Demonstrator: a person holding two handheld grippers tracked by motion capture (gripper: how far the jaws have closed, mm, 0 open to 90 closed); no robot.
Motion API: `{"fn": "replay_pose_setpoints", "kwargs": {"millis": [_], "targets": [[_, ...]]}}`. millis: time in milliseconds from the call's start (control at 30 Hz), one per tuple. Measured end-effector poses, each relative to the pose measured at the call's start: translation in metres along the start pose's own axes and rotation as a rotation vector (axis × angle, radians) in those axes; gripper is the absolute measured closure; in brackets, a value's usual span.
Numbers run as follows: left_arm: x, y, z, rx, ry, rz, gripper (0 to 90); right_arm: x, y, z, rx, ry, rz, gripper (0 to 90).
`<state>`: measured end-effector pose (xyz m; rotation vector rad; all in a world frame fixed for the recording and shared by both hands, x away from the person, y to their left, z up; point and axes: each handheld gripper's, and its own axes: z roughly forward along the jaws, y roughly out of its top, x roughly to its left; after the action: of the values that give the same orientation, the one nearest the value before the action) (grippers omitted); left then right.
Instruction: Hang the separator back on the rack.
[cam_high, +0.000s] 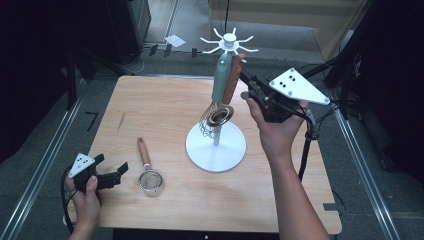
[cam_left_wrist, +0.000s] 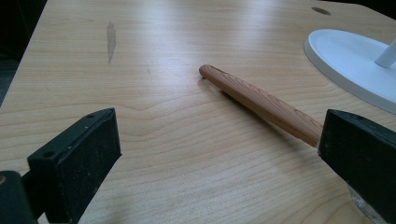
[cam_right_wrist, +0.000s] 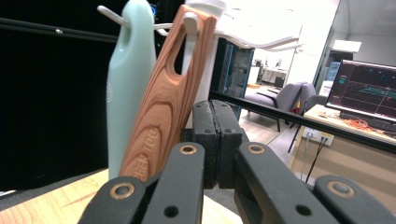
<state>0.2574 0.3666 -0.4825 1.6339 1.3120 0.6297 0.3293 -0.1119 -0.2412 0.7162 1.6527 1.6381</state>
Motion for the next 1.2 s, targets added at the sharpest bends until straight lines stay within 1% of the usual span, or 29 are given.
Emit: {"fn": "replay_pose_setpoints", "kwargs": {"millis": [133, 267, 367, 533, 567, 600, 633, 767, 800, 900, 1100, 1133, 1167, 1200], "targets": [[0.0, 0.0, 0.0, -0.001, 0.0, 0.001, 0.0, 0.003, 0.0, -0.002, -0.002, 0.0, -0.006, 90.0], [0.0, 0.0, 0.0, 0.0, -0.001, 0.002, 0.0, 0.006, 0.0, -0.002, -0.004, -0.005, 0.0, 90.0], [0.0, 0.0, 0.0, 0.0, -0.004, 0.001, 0.0, 0.009, -0.001, -0.002, -0.001, -0.005, 0.014, 90.0], [0.0, 0.0, 0.0, -0.001, -0.006, 0.0, 0.0, 0.013, -0.002, -0.002, 0.001, 0.007, 0.011, 90.0], [0.0, 0.0, 0.0, 0.0, -0.007, 0.0, 0.0, 0.013, -0.002, -0.002, -0.002, 0.008, 0.004, 90.0], [0.0, 0.0, 0.0, -0.001, -0.007, 0.0, 0.0, 0.015, -0.002, -0.002, -0.001, 0.01, 0.008, 90.0], [0.0, 0.0, 0.0, 0.0, -0.008, 0.0, 0.0, 0.017, -0.002, -0.002, 0.001, 0.016, 0.002, 90.0], [0.0, 0.0, 0.0, 0.0, -0.01, 0.001, 0.0, 0.021, -0.002, -0.002, 0.004, 0.019, 0.001, 90.0], [0.0, 0.0, 0.0, 0.0, -0.011, 0.002, 0.0, 0.022, -0.002, -0.001, 0.0, 0.021, -0.009, 90.0], [0.0, 0.0, 0.0, 0.0, -0.012, 0.002, 0.0, 0.025, -0.002, -0.001, -0.002, 0.025, -0.011, 90.0], [0.0, 0.0, 0.0, -0.001, -0.015, 0.001, 0.0, 0.029, -0.002, -0.001, -0.005, 0.035, 0.002, 90.0], [0.0, 0.0, 0.0, -0.001, -0.021, 0.003, 0.0, 0.03, -0.001, -0.001, -0.002, 0.039, 0.006, 90.0], [-0.001, 0.0, 0.0, 0.0, -0.026, 0.015, 0.0, 0.031, -0.001, -0.001, -0.003, 0.039, -0.001, 90.0], [-0.002, 0.0, 0.001, -0.001, -0.028, 0.018, 0.0, 0.031, -0.001, -0.001, -0.004, 0.041, -0.004, 90.0]]}}
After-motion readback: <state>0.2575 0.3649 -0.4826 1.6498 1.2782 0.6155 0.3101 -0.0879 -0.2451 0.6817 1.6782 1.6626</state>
